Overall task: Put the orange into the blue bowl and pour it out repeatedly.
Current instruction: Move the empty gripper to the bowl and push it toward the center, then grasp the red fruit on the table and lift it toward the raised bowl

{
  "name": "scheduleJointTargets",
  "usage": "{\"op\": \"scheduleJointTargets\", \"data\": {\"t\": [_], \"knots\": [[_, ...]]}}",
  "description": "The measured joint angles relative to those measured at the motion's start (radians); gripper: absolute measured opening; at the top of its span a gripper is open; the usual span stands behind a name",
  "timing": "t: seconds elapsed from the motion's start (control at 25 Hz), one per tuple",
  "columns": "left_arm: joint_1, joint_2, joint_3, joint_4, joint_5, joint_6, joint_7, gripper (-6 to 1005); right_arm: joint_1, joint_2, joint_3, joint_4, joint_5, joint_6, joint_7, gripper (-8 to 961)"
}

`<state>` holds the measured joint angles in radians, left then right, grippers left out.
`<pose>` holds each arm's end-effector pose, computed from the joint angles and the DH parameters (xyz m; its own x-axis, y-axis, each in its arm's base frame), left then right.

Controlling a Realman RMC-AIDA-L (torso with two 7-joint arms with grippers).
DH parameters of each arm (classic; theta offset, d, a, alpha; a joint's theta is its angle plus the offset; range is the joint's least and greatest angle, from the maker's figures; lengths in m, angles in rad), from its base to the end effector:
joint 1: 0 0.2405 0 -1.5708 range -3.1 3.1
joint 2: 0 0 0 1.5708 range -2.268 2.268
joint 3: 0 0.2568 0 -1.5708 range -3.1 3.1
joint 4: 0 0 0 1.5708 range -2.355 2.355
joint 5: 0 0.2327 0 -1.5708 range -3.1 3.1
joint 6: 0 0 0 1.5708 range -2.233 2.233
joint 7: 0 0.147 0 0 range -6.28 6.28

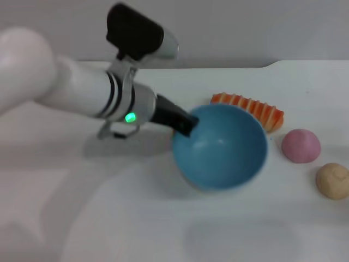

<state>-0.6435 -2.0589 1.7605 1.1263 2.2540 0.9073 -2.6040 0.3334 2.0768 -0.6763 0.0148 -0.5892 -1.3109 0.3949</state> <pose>-0.1315 0.3971 -0.0973 0.8492 0.5195 0.0944 0.5136 -0.7712 -0.3762 0.4118 0.2834 0.0187 0.5657 0.0701 -0.8216 -0.8229 0.1121 -0.5570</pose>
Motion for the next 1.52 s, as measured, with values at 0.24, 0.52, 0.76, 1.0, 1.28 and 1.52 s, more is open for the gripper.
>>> {"op": "scheduleJointTargets", "data": {"t": [0.24,0.52,0.76,1.0,1.28,1.52], "knots": [[-0.059,0.000,-0.157,0.034,0.180,0.144,-0.001,-1,-0.008,-0.010,-0.013,-0.047,-0.034,0.049,0.134,659],[-0.055,0.002,-0.334,0.084,0.221,0.235,0.007,-1,-0.017,-0.012,-0.014,-0.290,-0.429,0.214,0.499,656],[-0.058,0.004,-0.406,0.092,0.218,0.264,0.023,-1,0.025,-0.012,-0.014,-0.487,-0.816,0.239,0.839,652],[-0.056,0.005,-0.468,0.094,0.217,0.259,0.033,0,0.159,-0.010,-0.030,-0.554,-1.180,0.238,1.078,649],[-0.057,0.005,-0.525,0.087,0.222,0.235,0.035,-1,0.265,-0.007,-0.195,-0.534,-1.235,0.244,1.178,646],[-0.055,0.004,-0.519,0.074,0.225,0.205,0.035,0,0.325,-0.003,-0.317,-0.522,-1.237,0.265,1.230,642]]}}
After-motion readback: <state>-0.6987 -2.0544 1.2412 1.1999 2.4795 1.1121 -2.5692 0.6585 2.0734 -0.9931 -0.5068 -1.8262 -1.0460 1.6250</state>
